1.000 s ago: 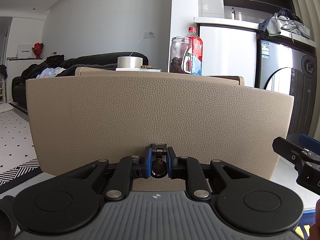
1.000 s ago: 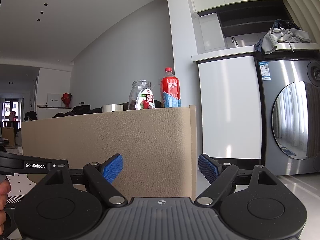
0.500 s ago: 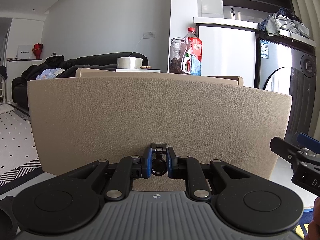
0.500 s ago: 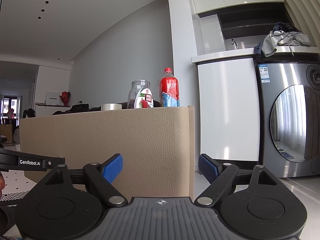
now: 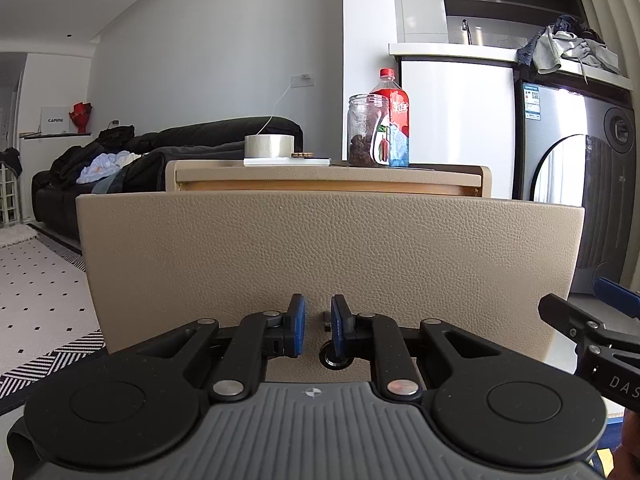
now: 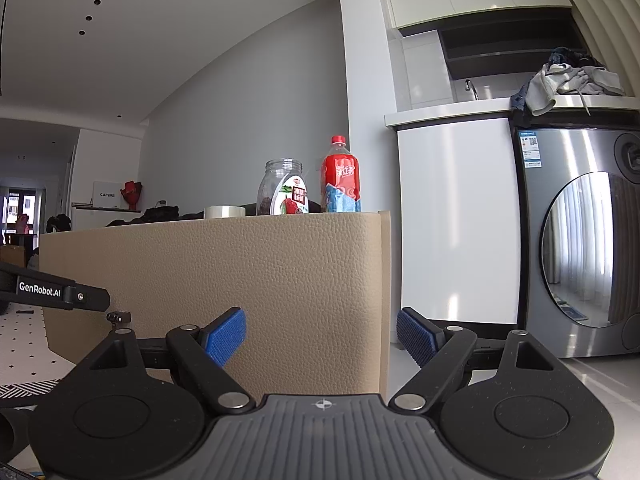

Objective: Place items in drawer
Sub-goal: 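Pull the drawer open by its knob with the left gripper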

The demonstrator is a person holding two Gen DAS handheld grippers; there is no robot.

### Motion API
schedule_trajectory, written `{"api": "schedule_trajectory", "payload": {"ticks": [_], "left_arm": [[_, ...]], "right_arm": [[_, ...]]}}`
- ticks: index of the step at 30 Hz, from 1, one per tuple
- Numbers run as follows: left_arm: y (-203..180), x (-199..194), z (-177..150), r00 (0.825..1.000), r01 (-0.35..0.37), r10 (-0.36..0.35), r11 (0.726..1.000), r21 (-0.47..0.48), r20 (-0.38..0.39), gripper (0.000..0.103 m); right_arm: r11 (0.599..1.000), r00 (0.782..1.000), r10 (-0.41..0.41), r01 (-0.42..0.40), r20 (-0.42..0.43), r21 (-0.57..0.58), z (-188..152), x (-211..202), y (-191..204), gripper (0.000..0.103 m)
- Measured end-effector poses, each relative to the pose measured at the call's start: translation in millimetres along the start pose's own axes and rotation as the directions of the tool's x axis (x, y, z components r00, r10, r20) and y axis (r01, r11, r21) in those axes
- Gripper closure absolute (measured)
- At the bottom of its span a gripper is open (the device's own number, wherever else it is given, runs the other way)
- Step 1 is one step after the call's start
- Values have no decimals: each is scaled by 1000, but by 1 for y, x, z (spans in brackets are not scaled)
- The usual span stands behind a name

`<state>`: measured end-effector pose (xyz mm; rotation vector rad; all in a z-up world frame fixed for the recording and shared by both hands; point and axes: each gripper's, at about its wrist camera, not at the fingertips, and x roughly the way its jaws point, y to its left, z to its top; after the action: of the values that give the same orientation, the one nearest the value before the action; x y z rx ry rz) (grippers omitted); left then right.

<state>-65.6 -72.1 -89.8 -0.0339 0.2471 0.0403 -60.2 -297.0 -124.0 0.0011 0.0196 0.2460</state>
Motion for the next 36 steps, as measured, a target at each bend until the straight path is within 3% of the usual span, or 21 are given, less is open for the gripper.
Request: {"api": "schedule_trajectory", "payload": {"ticks": [8, 17, 22, 36], "left_arm": [[15, -2, 11, 1000, -13, 13, 1000, -15, -7, 86], [23, -8, 30, 998, -38, 38, 999, 10, 41, 84], [27, -11, 40, 996, -58, 56, 998, 28, 75, 77], [40, -5, 63, 994, -50, 48, 999, 13, 95, 71]], "right_arm": [[1000, 1000, -2, 2, -4, -29, -4, 0, 5, 17], [999, 1000, 0, 0, -4, -40, -5, -1, 9, 17], [999, 1000, -1, 1, -2, -40, -6, -2, 9, 17], [999, 1000, 1, -1, 5, -36, -3, -3, 7, 17]]}}
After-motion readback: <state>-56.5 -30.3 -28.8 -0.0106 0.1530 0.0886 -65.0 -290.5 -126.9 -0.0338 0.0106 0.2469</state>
